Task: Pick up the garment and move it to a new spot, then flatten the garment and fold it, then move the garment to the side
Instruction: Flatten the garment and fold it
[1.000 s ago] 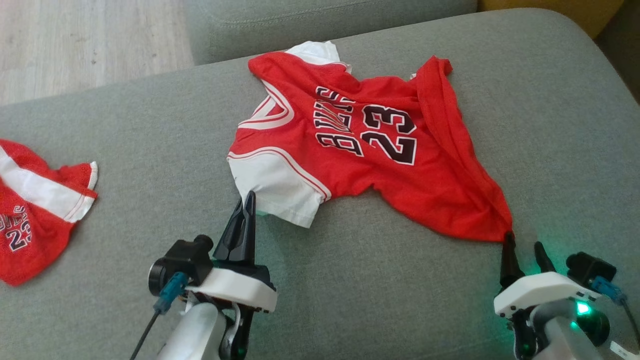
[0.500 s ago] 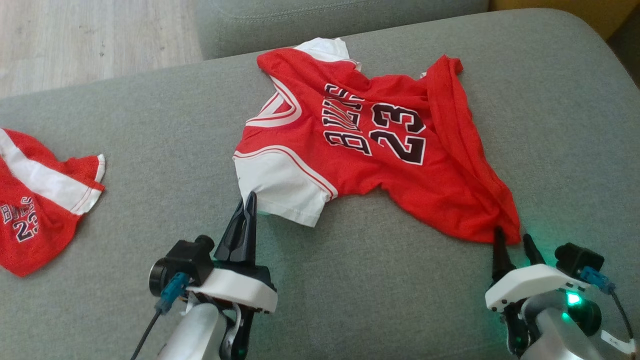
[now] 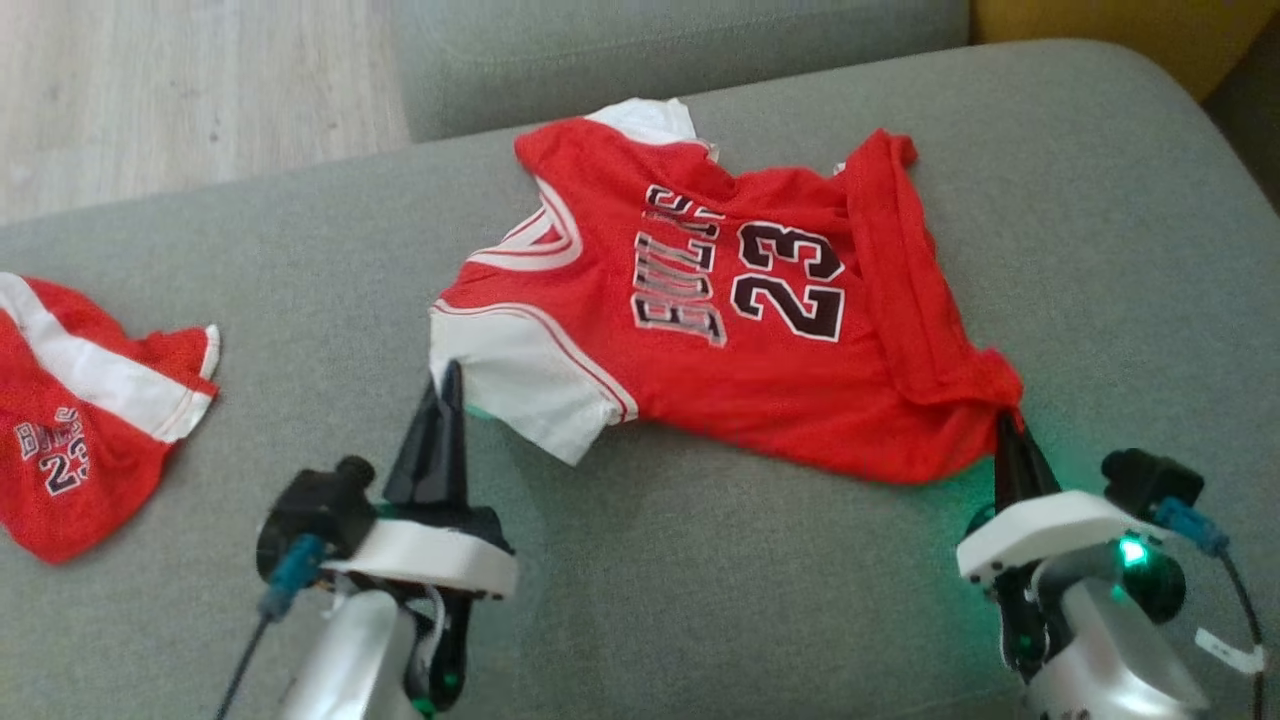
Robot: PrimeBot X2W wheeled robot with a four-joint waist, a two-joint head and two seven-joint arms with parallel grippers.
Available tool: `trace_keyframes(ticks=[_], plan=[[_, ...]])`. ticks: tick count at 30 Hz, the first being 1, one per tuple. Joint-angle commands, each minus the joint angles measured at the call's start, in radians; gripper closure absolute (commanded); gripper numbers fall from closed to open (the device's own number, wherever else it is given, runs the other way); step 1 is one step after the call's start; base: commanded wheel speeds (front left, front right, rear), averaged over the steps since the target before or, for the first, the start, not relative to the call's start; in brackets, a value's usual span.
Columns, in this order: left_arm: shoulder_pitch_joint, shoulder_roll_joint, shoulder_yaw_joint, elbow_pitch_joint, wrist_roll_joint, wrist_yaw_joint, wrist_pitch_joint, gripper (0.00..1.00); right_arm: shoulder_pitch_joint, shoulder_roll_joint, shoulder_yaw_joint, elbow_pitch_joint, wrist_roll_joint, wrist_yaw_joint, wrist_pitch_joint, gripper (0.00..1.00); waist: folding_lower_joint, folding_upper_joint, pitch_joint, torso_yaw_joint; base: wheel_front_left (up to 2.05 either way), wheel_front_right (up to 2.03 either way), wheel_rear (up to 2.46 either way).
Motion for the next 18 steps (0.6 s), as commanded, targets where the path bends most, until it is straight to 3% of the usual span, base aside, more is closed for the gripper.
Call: trace_keyframes(ticks=[1,10,18], plan=[[-0.033,0.005,0.077,-0.062,-0.021,-0.016,-0.011,1.00,-0.030,0.001,0.052,-0.088,0.025,0.007,0.014,1.00,0.0000,0.0000,-0.033,0.000,0.00,0.00,0.00],[-0.220,0.102,0.157,-0.167,-0.077,-0.054,0.059,1.00,-0.169,-0.012,0.048,-0.404,0.026,0.007,0.222,1.00,0.0000,0.0000,-0.110,0.011,0.00,0.00,0.00],[-0.462,0.135,0.232,-0.260,-0.153,-0.029,0.178,1.00,-0.358,-0.009,0.015,-0.601,0.079,0.007,0.350,1.00,0.0000,0.0000,-0.148,0.019,0.00,0.00,0.00]])
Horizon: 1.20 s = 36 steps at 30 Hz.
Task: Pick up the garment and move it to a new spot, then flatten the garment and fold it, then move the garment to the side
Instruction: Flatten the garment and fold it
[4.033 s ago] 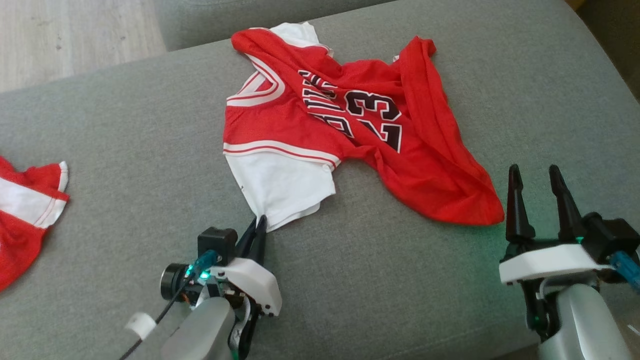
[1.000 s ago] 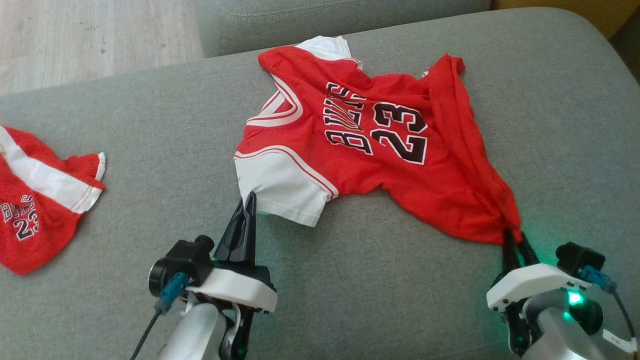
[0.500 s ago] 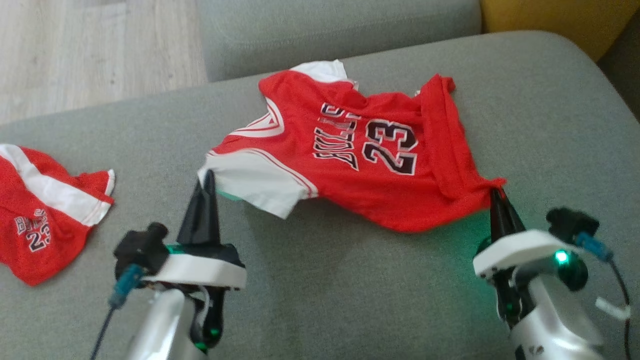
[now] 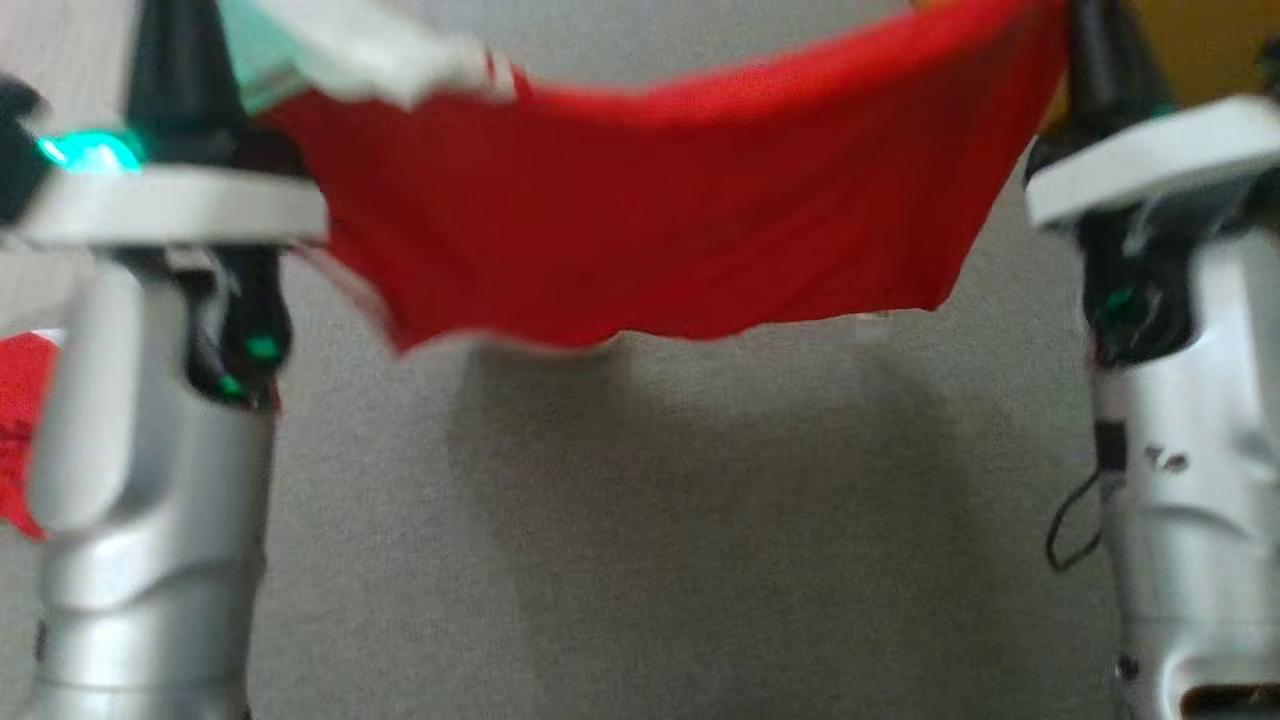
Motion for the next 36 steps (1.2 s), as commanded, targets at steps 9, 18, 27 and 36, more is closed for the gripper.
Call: trace_keyframes(ticks=[9,18,27,36], plan=[[-0.133,0.056,0.095,-0.239,-0.067,0.071,0.137,1.00,-0.074,0.013,-0.046,-0.268,-0.029,0.007,0.095,1.00,0.0000,0.0000,0.001,0.010,0.00,0.00,0.00],[-0.189,0.129,0.059,-0.195,-0.035,0.078,0.265,1.00,-0.131,0.014,-0.112,-0.256,-0.070,0.007,0.181,1.00,0.0000,0.0000,0.174,0.010,0.00,0.00,0.00],[-0.611,0.202,0.019,0.247,0.073,0.000,0.124,1.00,-0.563,0.014,-0.094,0.156,-0.205,0.007,-0.003,1.00,0.0000,0.0000,0.400,0.023,0.00,0.00,0.00],[-0.798,0.172,-0.015,0.555,0.076,-0.048,-0.094,1.00,-0.763,-0.011,-0.127,0.553,-0.262,0.007,-0.283,1.00,0.0000,0.0000,0.422,0.077,0.00,0.00,0.00]])
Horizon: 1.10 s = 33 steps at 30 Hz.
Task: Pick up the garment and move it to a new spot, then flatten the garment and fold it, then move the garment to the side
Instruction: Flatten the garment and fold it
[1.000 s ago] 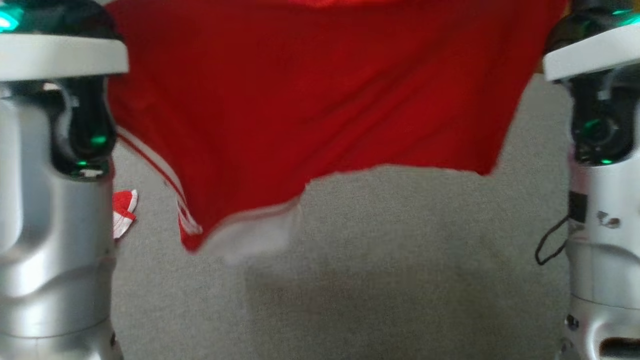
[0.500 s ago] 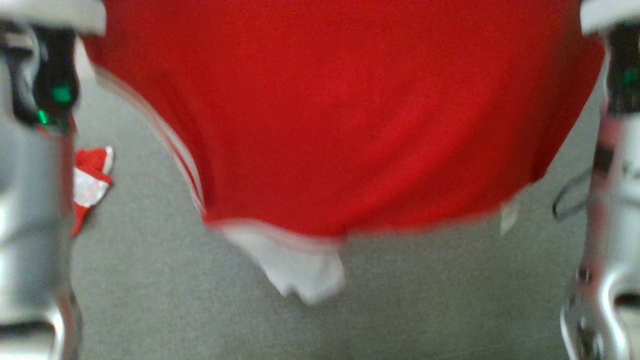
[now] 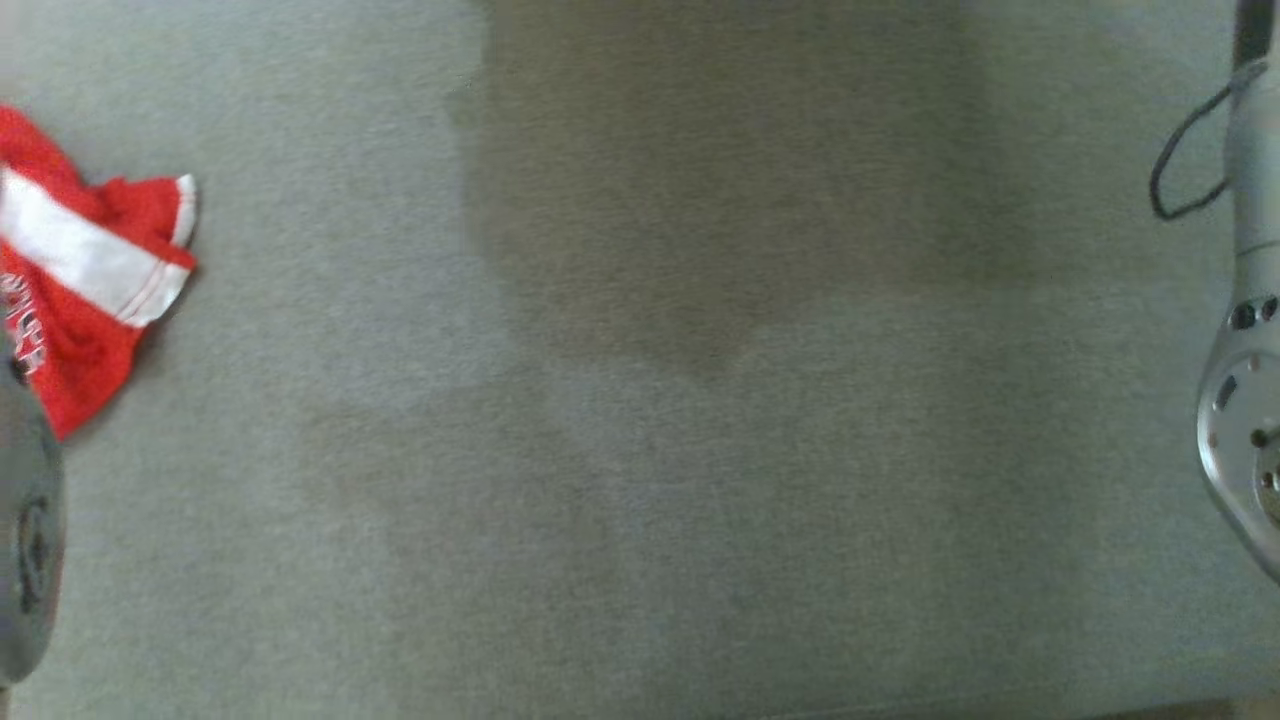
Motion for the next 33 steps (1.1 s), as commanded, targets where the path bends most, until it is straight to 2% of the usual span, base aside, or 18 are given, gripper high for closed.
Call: trace_keyframes(ticks=[1,5,9,12,17,23,24,33], plan=[[-0.032,0.032,-0.012,0.005,-0.007,-0.013,-0.035,1.00,-0.013,-0.006,0.006,0.039,0.008,0.007,-0.025,1.00,-0.0003,0.0001,0.002,0.028,0.00,0.00,0.00],[0.022,0.009,-0.056,0.047,-0.021,-0.020,-0.069,1.00,0.041,-0.028,0.030,0.141,0.009,0.007,-0.038,1.00,-0.0003,0.0001,0.001,0.047,0.00,0.00,0.00],[0.147,-0.009,-0.148,0.055,-0.045,-0.022,-0.098,1.00,0.134,-0.062,0.079,0.264,0.026,0.007,-0.018,1.00,-0.0003,0.0001,-0.009,0.072,0.00,0.00,0.00],[0.270,0.008,-0.215,0.042,-0.071,-0.022,-0.108,1.00,0.203,-0.087,0.128,0.324,0.044,0.007,0.016,1.00,-0.0003,0.0001,-0.029,0.085,0.00,0.00,0.00],[0.488,0.070,-0.326,-0.007,-0.117,-0.022,-0.114,1.00,0.318,-0.126,0.227,0.363,0.095,0.007,0.107,1.00,-0.0003,0.0001,-0.088,0.096,0.00,0.00,0.00],[0.704,0.158,-0.459,-0.100,-0.188,-0.022,-0.095,1.00,0.460,-0.194,0.361,0.304,0.204,0.007,0.238,1.00,-0.0003,0.0001,-0.167,0.104,0.00,0.00,0.00],[0.761,0.188,-0.494,-0.138,-0.208,-0.023,-0.083,1.00,0.511,-0.220,0.417,0.259,0.245,0.007,0.282,1.00,-0.0003,0.0001,-0.193,0.104,0.00,0.00,0.00],[0.954,0.291,-0.576,-0.315,-0.274,-0.023,-0.011,1.00,0.716,-0.370,0.611,0.055,0.443,0.007,0.442,1.00,-0.0003,0.0001,-0.307,0.099,0.00,0.00,0.00]])
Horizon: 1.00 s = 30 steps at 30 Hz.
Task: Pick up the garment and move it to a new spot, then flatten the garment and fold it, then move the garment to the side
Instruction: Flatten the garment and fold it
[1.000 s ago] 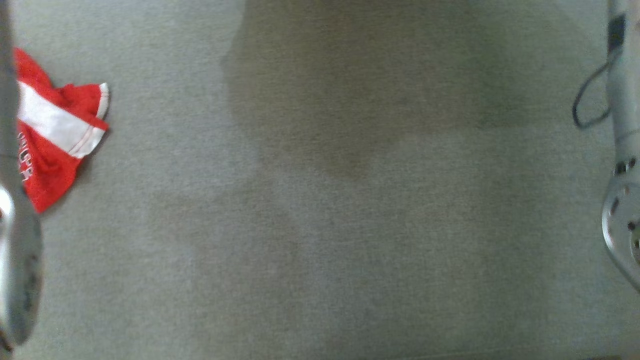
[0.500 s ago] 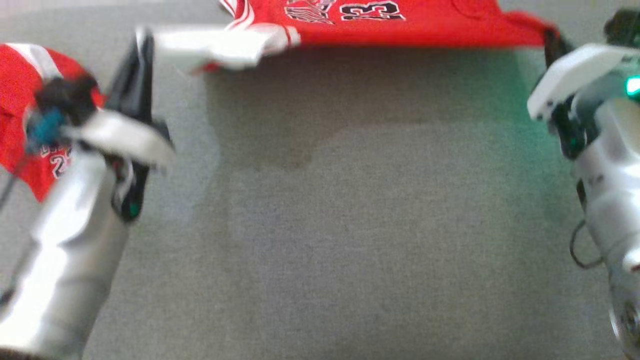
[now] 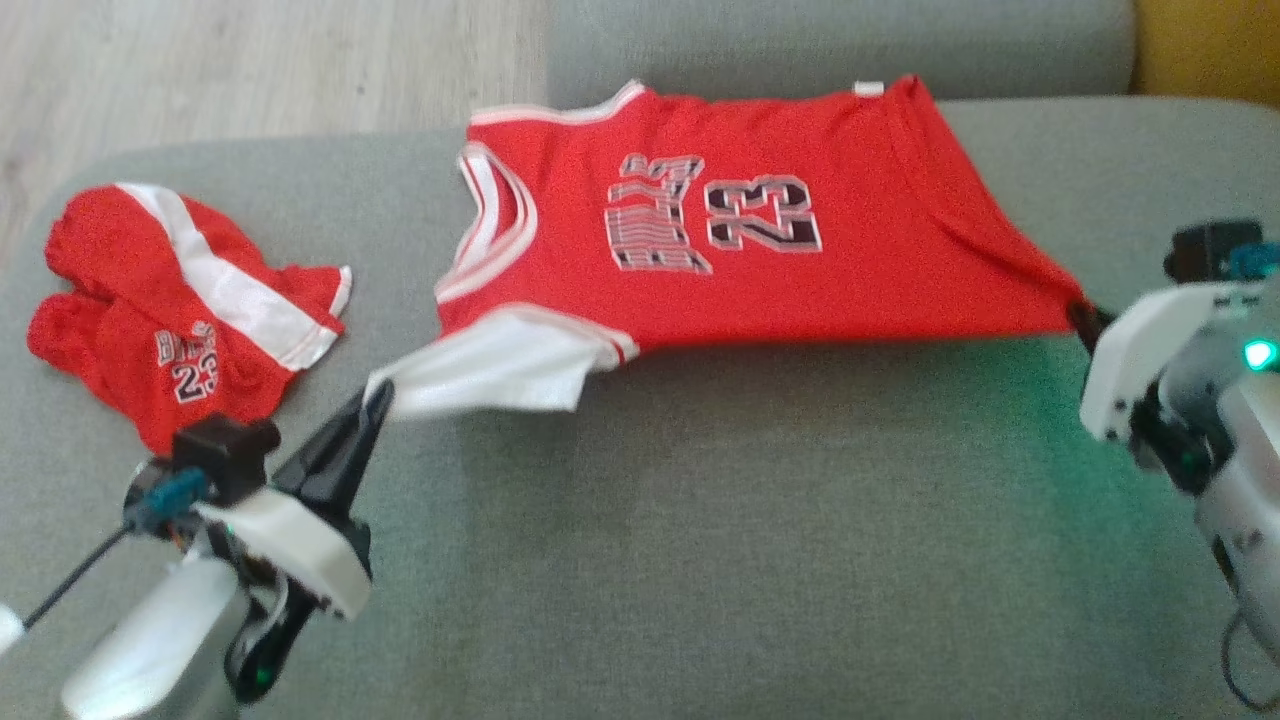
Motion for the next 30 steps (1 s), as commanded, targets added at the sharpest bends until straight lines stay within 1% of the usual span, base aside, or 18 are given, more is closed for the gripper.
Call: trace_keyframes(ticks=[1,8,11,14,15,18,22,26,30], plan=[[-0.015,0.061,0.037,-0.044,-0.015,0.002,0.007,1.00,0.019,-0.042,0.027,-0.047,0.029,0.007,0.016,1.00,0.0004,0.0000,-0.036,-0.004,0.00,0.00,0.00],[0.112,0.141,0.015,-0.210,-0.063,0.024,0.096,1.00,0.139,-0.133,0.116,-0.172,0.146,0.007,0.118,1.00,0.0004,0.0000,-0.103,-0.018,0.00,0.00,0.00],[0.160,0.178,0.013,-0.290,-0.084,0.042,0.131,1.00,0.183,-0.171,0.135,-0.227,0.192,0.007,0.159,1.00,0.0004,0.0000,-0.116,-0.024,0.00,0.00,0.00],[0.188,0.205,0.017,-0.354,-0.097,0.065,0.152,1.00,0.210,-0.197,0.129,-0.278,0.233,0.007,0.168,1.00,0.0004,0.0000,-0.121,-0.028,0.00,0.00,0.00],[0.188,0.205,0.017,-0.354,-0.097,0.065,0.152,1.00,0.210,-0.197,0.129,-0.278,0.233,0.007,0.168,1.00,0.0004,0.0000,-0.121,-0.028,0.00,0.00,0.00],[0.189,0.217,0.024,-0.393,-0.092,0.086,0.157,1.00,0.215,-0.207,0.113,-0.303,0.244,0.007,0.163,1.00,0.0004,0.0000,-0.118,-0.033,0.00,0.00,0.00],[0.158,0.219,0.034,-0.409,-0.074,0.105,0.160,1.00,0.202,-0.195,0.099,-0.319,0.237,0.007,0.162,1.00,0.0004,0.0000,-0.101,-0.038,0.00,0.00,0.00],[0.103,0.215,0.039,-0.398,-0.050,0.106,0.167,1.00,0.166,-0.178,0.080,-0.322,0.221,0.007,0.166,1.00,0.0004,0.0000,-0.068,-0.045,0.00,0.00,0.00],[0.025,0.205,0.043,-0.369,-0.029,0.094,0.182,1.00,0.108,-0.161,0.060,-0.318,0.196,0.007,0.175,1.00,0.0004,0.0000,-0.016,-0.048,0.00,0.00,0.00]])
